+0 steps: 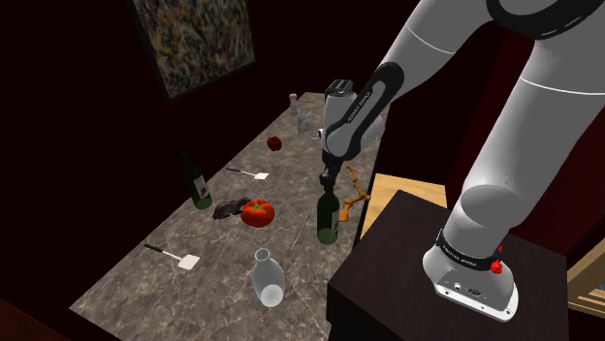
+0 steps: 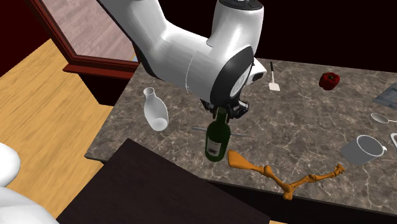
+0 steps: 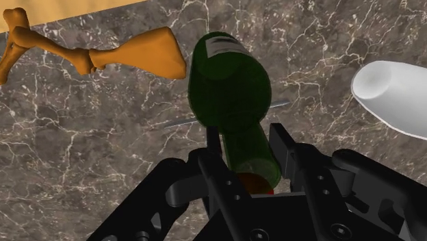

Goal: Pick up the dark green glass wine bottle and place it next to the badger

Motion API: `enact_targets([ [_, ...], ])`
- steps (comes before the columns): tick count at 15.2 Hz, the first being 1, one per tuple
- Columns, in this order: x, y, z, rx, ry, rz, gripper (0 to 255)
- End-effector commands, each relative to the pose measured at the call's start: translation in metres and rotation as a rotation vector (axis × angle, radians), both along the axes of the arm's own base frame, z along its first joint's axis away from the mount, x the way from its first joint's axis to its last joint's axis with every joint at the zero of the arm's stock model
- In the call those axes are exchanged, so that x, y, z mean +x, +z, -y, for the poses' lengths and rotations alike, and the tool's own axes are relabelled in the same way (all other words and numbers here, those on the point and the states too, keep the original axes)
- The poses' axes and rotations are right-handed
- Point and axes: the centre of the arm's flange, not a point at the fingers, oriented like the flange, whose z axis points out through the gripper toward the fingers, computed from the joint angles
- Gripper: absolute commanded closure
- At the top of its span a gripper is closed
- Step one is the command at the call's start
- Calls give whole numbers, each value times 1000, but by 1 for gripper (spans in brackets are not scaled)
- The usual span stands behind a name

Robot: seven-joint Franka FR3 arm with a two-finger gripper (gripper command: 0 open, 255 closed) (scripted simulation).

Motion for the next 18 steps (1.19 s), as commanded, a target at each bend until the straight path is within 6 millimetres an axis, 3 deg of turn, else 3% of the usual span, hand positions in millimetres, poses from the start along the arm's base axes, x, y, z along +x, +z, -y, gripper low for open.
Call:
enact_targets([
  [1, -1, 12, 0, 0, 0, 0, 255],
  [18, -1, 102, 0, 0, 0, 0, 255],
])
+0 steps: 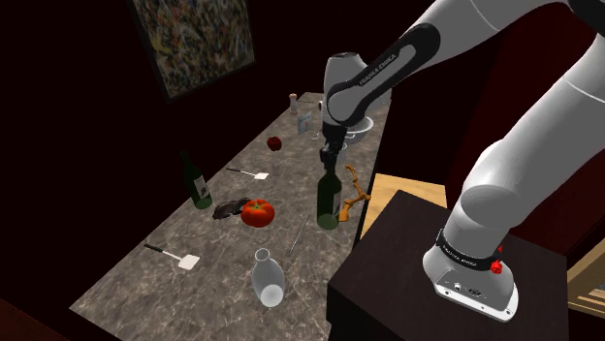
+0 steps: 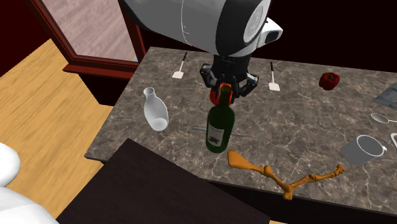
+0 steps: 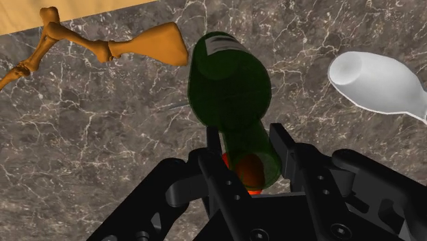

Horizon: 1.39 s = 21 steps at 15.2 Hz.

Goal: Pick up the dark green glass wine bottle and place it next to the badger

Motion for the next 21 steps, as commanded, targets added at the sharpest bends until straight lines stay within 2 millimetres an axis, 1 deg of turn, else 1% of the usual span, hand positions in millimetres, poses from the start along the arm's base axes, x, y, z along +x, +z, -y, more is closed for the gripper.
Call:
enact_targets([
  [1, 0, 10, 0, 0, 0, 0, 255],
  [21, 0, 116, 0, 0, 0, 0, 255],
])
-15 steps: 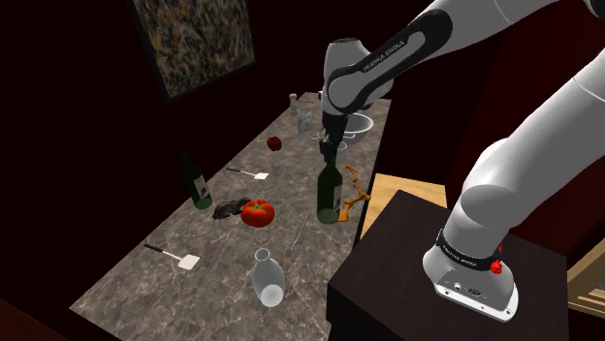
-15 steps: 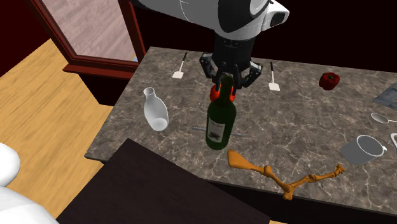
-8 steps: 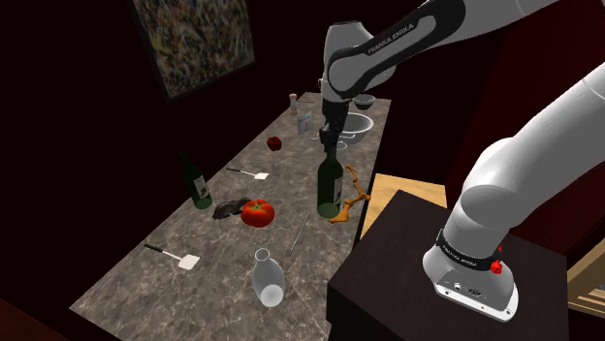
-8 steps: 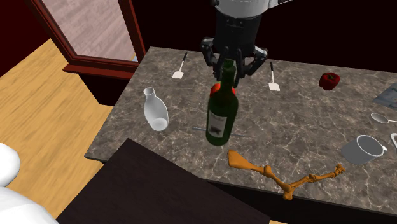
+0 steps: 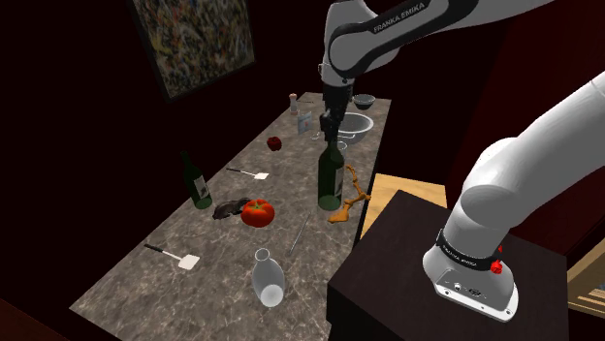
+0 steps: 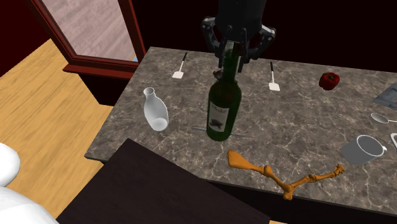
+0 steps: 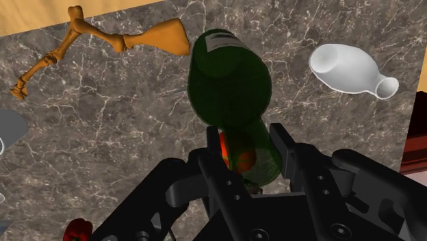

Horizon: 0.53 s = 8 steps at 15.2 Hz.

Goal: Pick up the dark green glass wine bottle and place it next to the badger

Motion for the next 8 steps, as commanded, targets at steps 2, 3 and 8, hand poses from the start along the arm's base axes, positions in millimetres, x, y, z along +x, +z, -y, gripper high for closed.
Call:
enact_targets([
  [2, 0, 17, 0, 0, 0, 0, 255],
  [3, 0, 22, 0, 0, 0, 0, 255],
  [8, 0, 49, 0, 0, 0, 0, 255],
])
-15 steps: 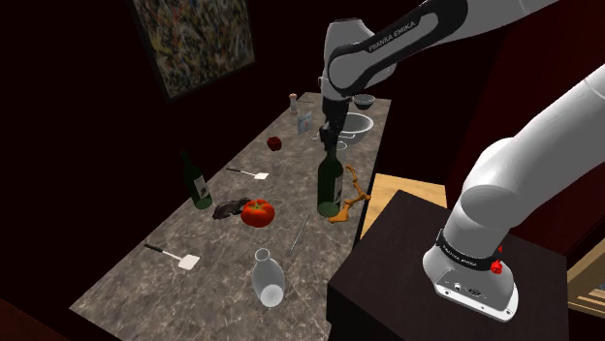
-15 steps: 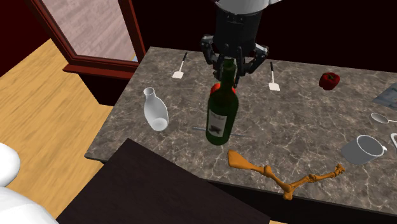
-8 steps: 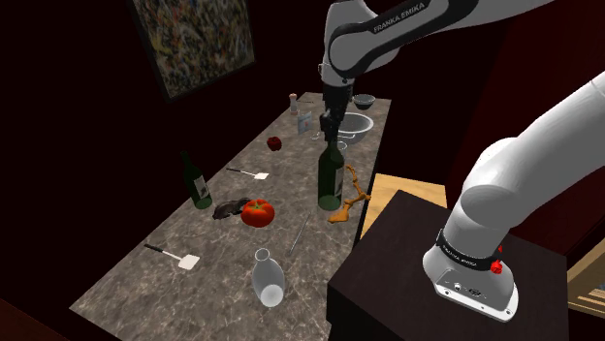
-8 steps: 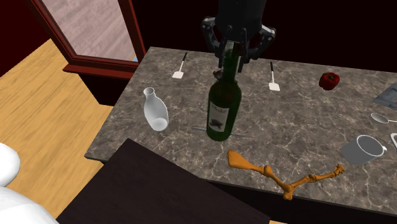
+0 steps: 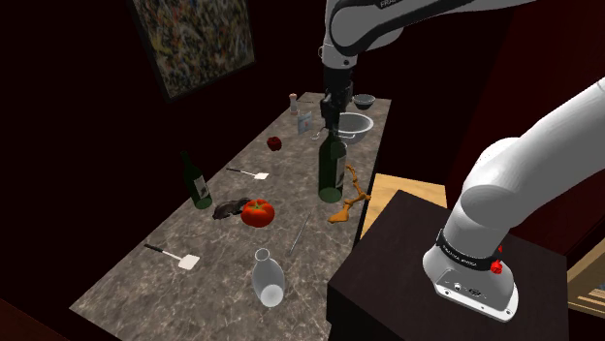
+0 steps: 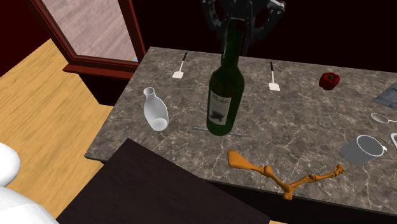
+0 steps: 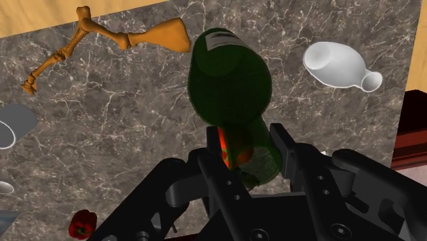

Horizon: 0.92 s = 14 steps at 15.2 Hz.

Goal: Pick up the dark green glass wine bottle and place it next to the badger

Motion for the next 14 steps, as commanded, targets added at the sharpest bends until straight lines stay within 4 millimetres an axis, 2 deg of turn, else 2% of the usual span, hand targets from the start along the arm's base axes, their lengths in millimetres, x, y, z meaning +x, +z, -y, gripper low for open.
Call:
enact_targets([
  [1, 2, 11, 0, 0, 0, 0, 255],
  [14, 2, 79, 0, 0, 0, 0, 255],
])
